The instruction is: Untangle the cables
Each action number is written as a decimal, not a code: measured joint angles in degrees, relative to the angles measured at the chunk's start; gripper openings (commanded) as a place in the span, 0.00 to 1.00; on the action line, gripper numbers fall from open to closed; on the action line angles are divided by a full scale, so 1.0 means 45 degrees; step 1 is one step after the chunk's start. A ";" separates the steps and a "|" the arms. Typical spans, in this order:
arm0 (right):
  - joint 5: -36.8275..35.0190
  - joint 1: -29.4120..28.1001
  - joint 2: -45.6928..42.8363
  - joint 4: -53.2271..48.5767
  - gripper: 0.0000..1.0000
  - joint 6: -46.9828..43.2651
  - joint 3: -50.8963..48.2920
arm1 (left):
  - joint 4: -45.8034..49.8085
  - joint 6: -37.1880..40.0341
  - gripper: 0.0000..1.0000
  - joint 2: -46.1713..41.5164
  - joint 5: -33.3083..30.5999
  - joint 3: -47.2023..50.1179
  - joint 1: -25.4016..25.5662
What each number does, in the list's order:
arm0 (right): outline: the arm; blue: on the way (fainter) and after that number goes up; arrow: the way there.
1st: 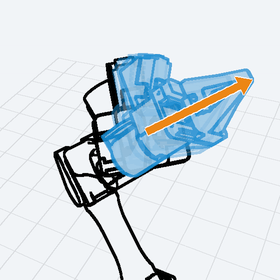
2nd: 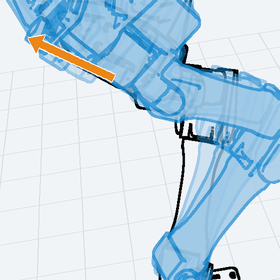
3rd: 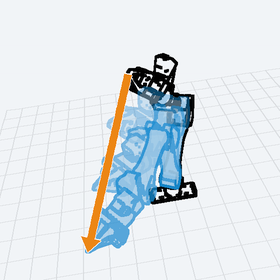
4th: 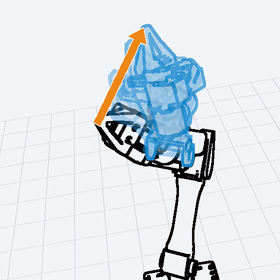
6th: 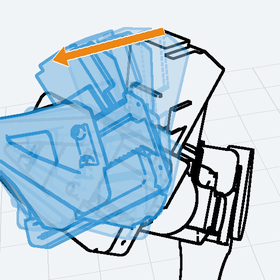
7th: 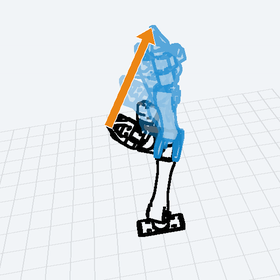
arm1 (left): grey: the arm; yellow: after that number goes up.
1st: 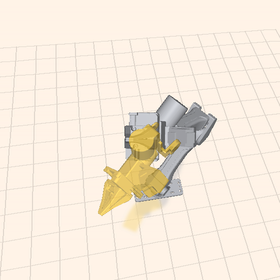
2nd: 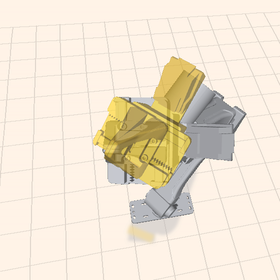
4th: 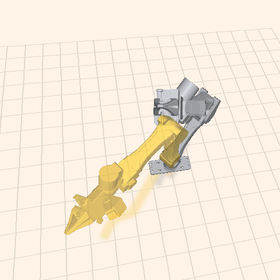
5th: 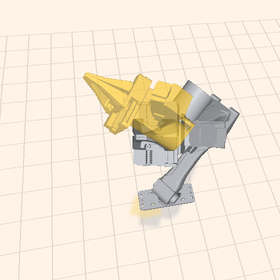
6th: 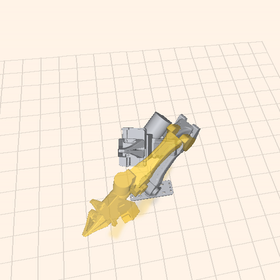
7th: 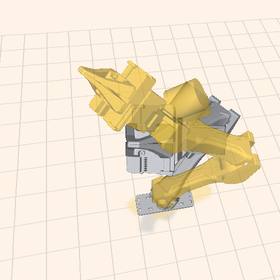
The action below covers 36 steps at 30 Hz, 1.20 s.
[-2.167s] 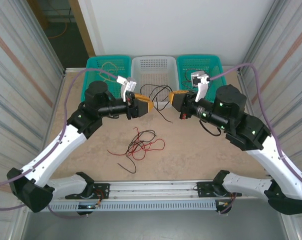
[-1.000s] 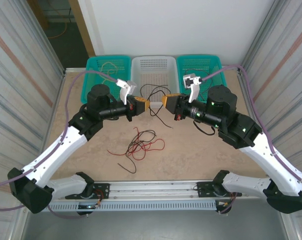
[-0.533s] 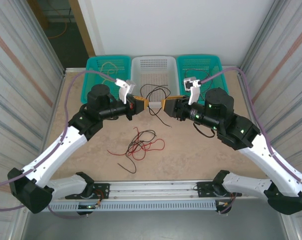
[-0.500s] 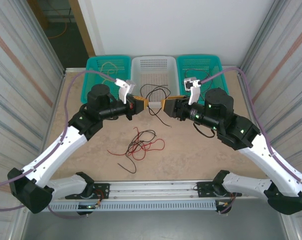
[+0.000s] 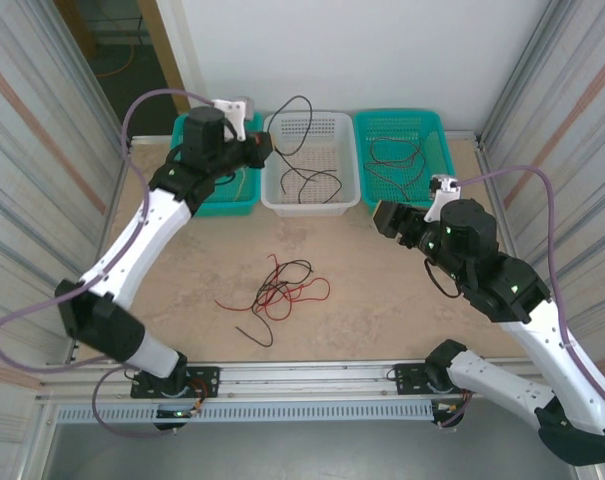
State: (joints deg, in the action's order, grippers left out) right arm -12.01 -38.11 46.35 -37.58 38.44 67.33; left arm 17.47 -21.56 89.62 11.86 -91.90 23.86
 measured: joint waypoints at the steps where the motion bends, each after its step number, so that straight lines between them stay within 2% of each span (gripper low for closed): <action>1: 0.0010 0.0000 -0.0024 -0.0131 0.72 0.0073 -0.0068 | 0.0063 -0.0180 0.00 0.0539 0.0015 -0.0495 -0.0141; 7: 0.0053 0.0000 -0.0053 -0.0559 0.71 0.0325 -0.0185 | 0.0136 -0.1195 0.00 0.3133 0.0102 -0.2181 -0.0709; 8: 0.0068 0.0000 -0.0053 -0.0563 0.70 0.0330 -0.0185 | 0.0219 -0.1277 0.04 0.3526 0.0107 -0.2531 -0.0738; 10: 0.0194 0.0000 0.0015 -0.0563 0.69 0.0364 -0.0185 | 0.0350 -0.1457 0.27 0.4527 0.0228 -0.3546 -0.0787; 12: 0.0350 0.0000 0.0131 -0.0559 0.69 0.0369 -0.0185 | 0.0418 -0.1583 0.39 0.5362 0.0461 -0.4469 -0.0792; 17: 0.0874 0.0000 0.0738 -0.0525 0.67 0.0403 -0.0185 | 0.1010 -0.1928 0.51 0.6849 0.0743 -0.6475 -0.0787; 21: 0.1098 -0.0015 0.1030 -0.0529 0.67 0.0423 -0.0185 | 0.1302 -0.1977 0.54 0.6955 0.0738 -0.6659 -0.0792; 25: 0.1292 -0.0015 0.1088 -0.0520 0.67 0.0423 -0.0185 | 0.1141 -0.1919 0.54 0.6096 0.0797 -0.5357 -0.0792; 28: 0.1443 -0.0029 0.1341 -0.0389 0.67 0.0423 -0.0194 | 0.1049 -0.1724 0.54 0.4716 0.0899 -0.3531 -0.0792; 36: 0.1739 -0.0675 0.2919 0.0155 0.66 0.0423 -0.0495 | 0.0554 -0.0821 0.53 -0.1671 0.1073 0.3041 -0.0782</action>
State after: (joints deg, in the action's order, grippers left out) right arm -4.19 -41.15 59.48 -36.88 40.34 65.10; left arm 19.97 -25.26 82.11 16.69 -78.22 20.34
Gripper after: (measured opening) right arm 0.663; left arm 0.532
